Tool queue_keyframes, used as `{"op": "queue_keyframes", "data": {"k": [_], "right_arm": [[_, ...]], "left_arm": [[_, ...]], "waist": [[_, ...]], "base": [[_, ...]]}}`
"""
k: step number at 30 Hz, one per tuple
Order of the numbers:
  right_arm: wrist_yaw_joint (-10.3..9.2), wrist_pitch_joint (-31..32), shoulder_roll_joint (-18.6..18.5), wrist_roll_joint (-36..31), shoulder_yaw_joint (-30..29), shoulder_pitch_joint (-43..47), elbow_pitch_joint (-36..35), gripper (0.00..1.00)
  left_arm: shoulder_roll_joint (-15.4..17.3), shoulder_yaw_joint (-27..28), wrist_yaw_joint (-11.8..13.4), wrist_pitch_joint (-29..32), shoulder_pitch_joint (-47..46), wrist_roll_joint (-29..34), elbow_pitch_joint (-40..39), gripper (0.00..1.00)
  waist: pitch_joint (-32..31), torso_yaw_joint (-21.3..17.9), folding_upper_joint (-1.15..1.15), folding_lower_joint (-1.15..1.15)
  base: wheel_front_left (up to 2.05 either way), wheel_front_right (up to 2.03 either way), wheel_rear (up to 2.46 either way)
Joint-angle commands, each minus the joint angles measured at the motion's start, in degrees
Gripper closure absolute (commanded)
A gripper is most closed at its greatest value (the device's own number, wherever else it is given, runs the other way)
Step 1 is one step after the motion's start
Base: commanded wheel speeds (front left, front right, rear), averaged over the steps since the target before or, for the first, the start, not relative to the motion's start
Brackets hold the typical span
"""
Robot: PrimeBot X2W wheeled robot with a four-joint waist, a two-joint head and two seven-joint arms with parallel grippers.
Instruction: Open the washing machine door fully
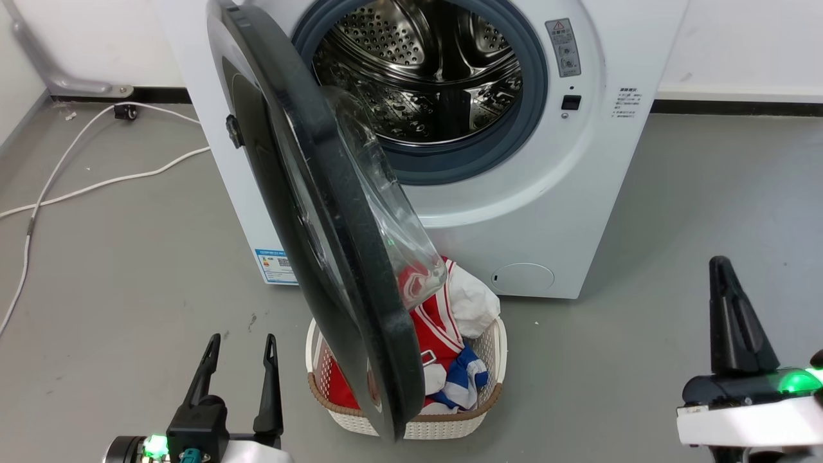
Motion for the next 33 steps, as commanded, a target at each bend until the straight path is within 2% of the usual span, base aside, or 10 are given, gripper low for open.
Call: {"op": "queue_keyframes", "data": {"k": [1, 6, 7, 8, 9, 14, 20, 33], "right_arm": [[-0.01, -0.1, 0.4, -3.6, -0.3, 1.5, -0.6, 1.00], [-0.01, -0.1, 2.9, -12.8, -2.4, 3.8, 0.5, 0.98], [-0.01, -0.1, 3.2, -13.7, -2.6, 4.5, 1.3, 0.69], [-0.01, -0.1, 3.4, -14.5, -2.9, 5.2, 2.3, 0.29], [-0.01, -0.1, 3.7, -15.2, -3.2, 5.3, 2.8, 0.00], [-0.01, -0.1, 4.2, -17.6, -4.2, 7.0, 7.0, 0.00], [-0.01, -0.1, 4.2, -15.9, -4.6, 7.3, 9.2, 0.00], [-0.01, -0.1, 4.2, -15.1, -4.4, 6.8, 9.9, 0.00]], "left_arm": [[0.2, 0.1, 0.1, -0.2, 0.7, 0.0, -0.2, 0.00], [0.1, -0.1, 0.1, -0.2, 0.5, 0.0, -0.1, 0.00], [0.1, -0.2, 0.1, -0.2, 0.5, 0.0, 0.0, 0.00], [0.1, -0.2, 0.1, -0.2, 0.5, 0.0, 0.0, 0.00], [0.1, -0.2, 0.1, -0.2, 0.5, 0.0, 0.0, 0.00], [0.0, -0.4, 0.3, -0.2, 0.8, 0.1, 0.0, 0.00], [0.1, -0.4, 0.6, -0.2, 0.9, 0.3, 0.0, 0.00], [0.3, -0.1, 1.4, -0.2, 1.0, 0.5, 0.0, 0.00]], "waist": [[0.0, -0.1, 0.00, 0.00], [-0.2, 0.0, 0.00, 0.00], [-0.2, 0.0, 0.00, 0.00], [-0.3, 0.0, 0.00, 0.00], [-0.4, 0.1, 0.00, 0.00], [-0.6, 0.3, 0.00, 0.00], [-0.7, 0.5, 0.00, 0.00], [-0.8, 0.5, 0.00, 0.00]], "base": [[0.00, 0.00, 0.00], [0.00, 0.00, 0.00], [0.00, 0.00, 0.00], [0.00, 0.00, 0.00], [0.00, 0.00, 0.00], [0.00, 0.00, 0.00], [0.00, 0.00, 0.00], [0.00, 0.00, 0.00]]}}
